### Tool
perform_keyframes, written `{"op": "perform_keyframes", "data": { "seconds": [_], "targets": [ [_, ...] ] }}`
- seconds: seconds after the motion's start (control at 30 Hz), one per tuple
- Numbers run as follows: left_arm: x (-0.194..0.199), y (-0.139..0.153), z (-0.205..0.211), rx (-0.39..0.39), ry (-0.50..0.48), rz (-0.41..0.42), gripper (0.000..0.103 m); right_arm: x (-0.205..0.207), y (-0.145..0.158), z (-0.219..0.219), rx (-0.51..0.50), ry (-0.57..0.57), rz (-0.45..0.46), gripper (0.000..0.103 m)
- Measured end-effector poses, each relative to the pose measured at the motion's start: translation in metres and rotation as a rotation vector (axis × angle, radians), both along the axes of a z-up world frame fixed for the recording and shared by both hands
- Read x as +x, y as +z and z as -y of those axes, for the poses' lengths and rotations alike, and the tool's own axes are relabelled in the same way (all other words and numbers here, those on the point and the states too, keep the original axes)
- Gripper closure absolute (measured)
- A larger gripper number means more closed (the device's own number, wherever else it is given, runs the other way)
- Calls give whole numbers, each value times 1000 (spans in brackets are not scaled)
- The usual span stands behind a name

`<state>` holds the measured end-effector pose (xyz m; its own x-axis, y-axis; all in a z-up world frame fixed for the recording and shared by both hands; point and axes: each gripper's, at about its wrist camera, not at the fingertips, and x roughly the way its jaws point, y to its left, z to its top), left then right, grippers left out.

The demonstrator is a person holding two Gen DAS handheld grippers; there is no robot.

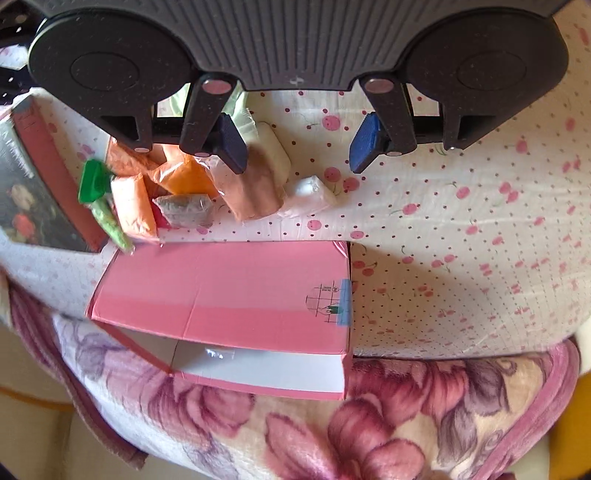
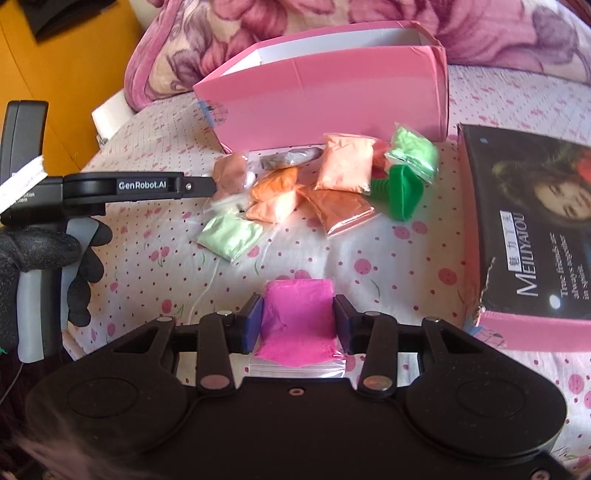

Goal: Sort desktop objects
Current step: 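Carry the pink clay bag into the pink box and open the right tool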

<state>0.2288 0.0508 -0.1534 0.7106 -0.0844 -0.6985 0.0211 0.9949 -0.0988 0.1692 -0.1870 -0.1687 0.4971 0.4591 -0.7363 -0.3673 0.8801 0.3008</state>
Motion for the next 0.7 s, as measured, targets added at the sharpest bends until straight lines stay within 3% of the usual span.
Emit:
{"op": "perform_keyframes", "data": {
  "seconds": [0.2,0.33,0.37,0.43,0.7],
  "targets": [
    [6,1,3,-24,-55,-10,43,4,18,4,39,-37,-2,63],
    [8,3,19,-8,-123,-18,43,18,48,9,62,-74,44,63],
    [7,4,23,-5,-145,-15,38,24,56,10,67,-80,60,63],
    [5,7,29,3,-190,-11,30,40,73,12,74,-91,91,63],
    [5,4,27,15,-194,-45,30,126,107,7,97,-113,137,63]
  ]
}}
